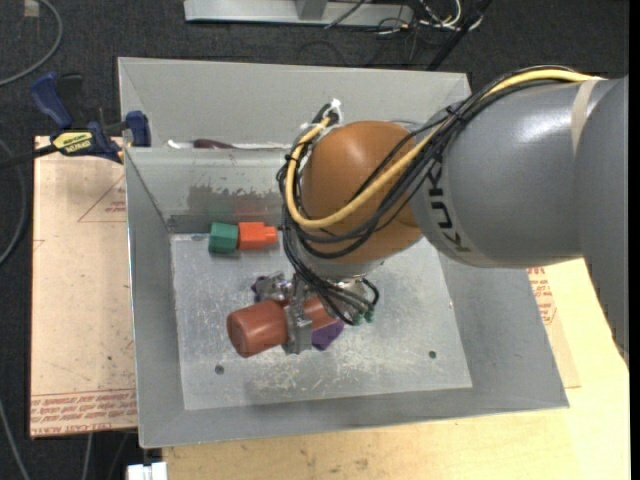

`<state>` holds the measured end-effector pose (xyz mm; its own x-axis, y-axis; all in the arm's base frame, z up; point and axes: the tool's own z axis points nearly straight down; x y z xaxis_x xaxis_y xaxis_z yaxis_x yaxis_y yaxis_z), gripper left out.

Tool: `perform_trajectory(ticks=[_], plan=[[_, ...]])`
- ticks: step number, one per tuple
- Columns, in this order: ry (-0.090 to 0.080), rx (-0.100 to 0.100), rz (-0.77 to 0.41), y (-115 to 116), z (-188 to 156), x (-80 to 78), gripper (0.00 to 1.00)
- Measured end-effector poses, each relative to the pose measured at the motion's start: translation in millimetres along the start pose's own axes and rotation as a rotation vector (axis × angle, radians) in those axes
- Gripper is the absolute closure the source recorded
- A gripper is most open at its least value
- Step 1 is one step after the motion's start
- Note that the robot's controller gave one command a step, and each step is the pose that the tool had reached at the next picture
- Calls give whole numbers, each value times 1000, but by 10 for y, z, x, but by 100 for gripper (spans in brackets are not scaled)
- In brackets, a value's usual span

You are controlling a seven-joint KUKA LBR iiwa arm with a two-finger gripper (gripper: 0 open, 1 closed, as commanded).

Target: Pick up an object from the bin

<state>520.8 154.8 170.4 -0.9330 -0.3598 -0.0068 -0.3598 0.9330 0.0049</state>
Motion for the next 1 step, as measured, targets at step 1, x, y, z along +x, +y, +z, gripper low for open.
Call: perform_trajectory(ticks=[1], plan=[[-3, -1, 8, -79, -913, -86, 100]])
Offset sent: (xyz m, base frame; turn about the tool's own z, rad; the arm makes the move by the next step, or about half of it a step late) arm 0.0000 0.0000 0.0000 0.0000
